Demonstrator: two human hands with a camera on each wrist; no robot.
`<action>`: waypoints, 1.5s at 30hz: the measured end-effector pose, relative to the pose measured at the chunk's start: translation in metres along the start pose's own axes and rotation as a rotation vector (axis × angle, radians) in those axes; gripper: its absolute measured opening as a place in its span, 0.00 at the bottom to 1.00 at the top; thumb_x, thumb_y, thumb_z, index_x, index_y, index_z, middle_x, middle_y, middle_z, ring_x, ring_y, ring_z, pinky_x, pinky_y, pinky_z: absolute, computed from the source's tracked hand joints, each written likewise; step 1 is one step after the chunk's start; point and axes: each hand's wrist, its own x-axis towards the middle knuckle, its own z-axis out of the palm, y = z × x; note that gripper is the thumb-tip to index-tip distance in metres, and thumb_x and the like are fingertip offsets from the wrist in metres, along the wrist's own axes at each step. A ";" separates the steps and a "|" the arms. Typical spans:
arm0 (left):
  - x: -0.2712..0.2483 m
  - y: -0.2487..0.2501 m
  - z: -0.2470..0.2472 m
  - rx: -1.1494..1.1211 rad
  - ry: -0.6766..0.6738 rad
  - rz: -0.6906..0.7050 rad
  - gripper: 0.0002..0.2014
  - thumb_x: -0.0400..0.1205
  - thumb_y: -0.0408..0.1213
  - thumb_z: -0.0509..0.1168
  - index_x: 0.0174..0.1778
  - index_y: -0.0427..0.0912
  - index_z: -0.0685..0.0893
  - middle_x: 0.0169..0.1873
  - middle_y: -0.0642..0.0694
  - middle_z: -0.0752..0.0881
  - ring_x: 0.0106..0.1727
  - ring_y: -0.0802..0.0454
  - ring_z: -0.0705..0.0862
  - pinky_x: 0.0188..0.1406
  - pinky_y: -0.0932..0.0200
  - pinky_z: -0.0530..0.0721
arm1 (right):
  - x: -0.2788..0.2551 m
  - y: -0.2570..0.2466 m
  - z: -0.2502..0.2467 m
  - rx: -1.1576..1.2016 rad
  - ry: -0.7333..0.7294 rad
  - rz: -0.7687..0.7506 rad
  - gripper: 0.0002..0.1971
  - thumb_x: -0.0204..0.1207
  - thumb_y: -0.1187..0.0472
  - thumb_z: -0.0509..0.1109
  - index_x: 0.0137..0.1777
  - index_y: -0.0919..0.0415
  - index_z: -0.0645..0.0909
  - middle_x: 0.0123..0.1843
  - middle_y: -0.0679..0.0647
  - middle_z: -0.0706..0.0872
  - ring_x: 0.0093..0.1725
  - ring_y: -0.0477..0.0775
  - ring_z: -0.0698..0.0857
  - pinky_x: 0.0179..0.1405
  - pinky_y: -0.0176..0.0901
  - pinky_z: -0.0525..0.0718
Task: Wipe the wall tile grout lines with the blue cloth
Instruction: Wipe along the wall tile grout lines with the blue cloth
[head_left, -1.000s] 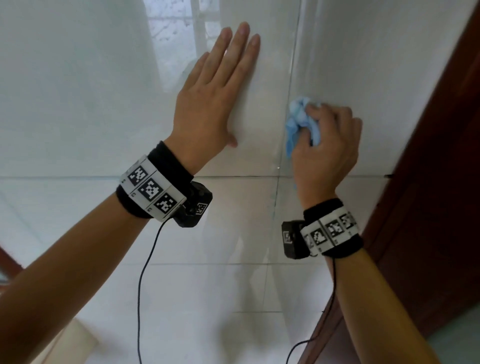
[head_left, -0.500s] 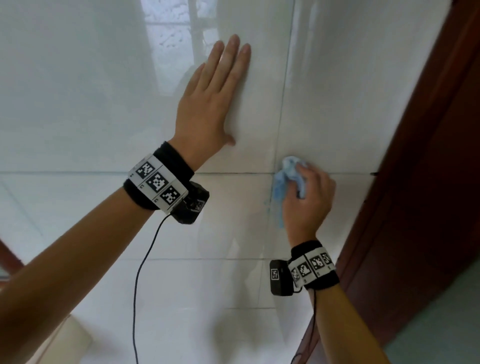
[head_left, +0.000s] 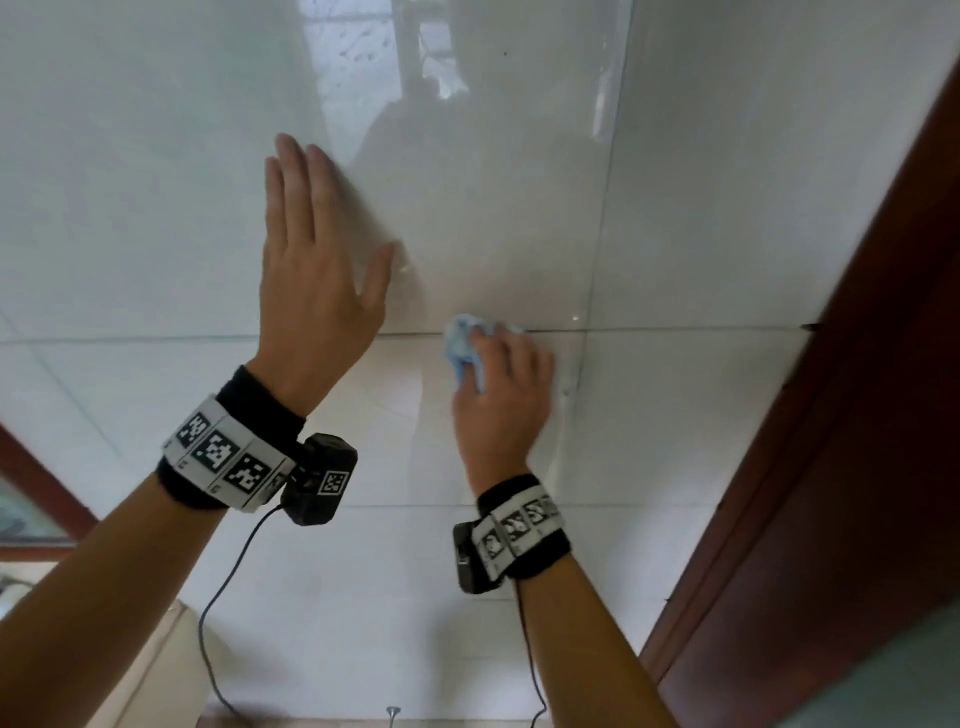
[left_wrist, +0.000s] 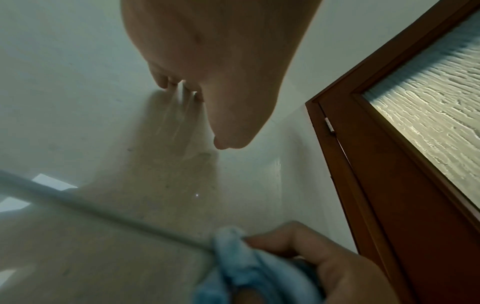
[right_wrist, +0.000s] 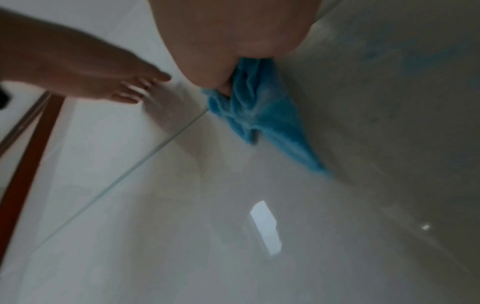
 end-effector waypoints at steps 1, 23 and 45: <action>0.000 -0.003 0.001 0.007 0.000 0.015 0.39 0.93 0.49 0.56 0.89 0.24 0.51 0.89 0.24 0.52 0.91 0.27 0.50 0.93 0.40 0.51 | -0.006 -0.012 0.006 -0.007 -0.059 -0.036 0.15 0.69 0.70 0.78 0.56 0.61 0.91 0.56 0.58 0.90 0.54 0.59 0.78 0.51 0.45 0.77; -0.001 -0.168 -0.048 -0.233 -0.031 0.233 0.36 0.83 0.18 0.53 0.91 0.41 0.65 0.91 0.46 0.63 0.92 0.49 0.59 0.89 0.50 0.63 | -0.059 -0.141 0.106 -0.006 0.022 0.052 0.10 0.79 0.70 0.69 0.55 0.64 0.91 0.61 0.58 0.91 0.64 0.64 0.87 0.70 0.41 0.81; -0.007 -0.320 -0.073 0.049 0.042 0.227 0.39 0.84 0.19 0.53 0.93 0.44 0.57 0.92 0.47 0.59 0.93 0.44 0.56 0.90 0.50 0.60 | -0.070 -0.201 0.139 -0.049 0.154 0.207 0.12 0.76 0.69 0.72 0.58 0.61 0.87 0.63 0.56 0.89 0.62 0.58 0.85 0.60 0.42 0.84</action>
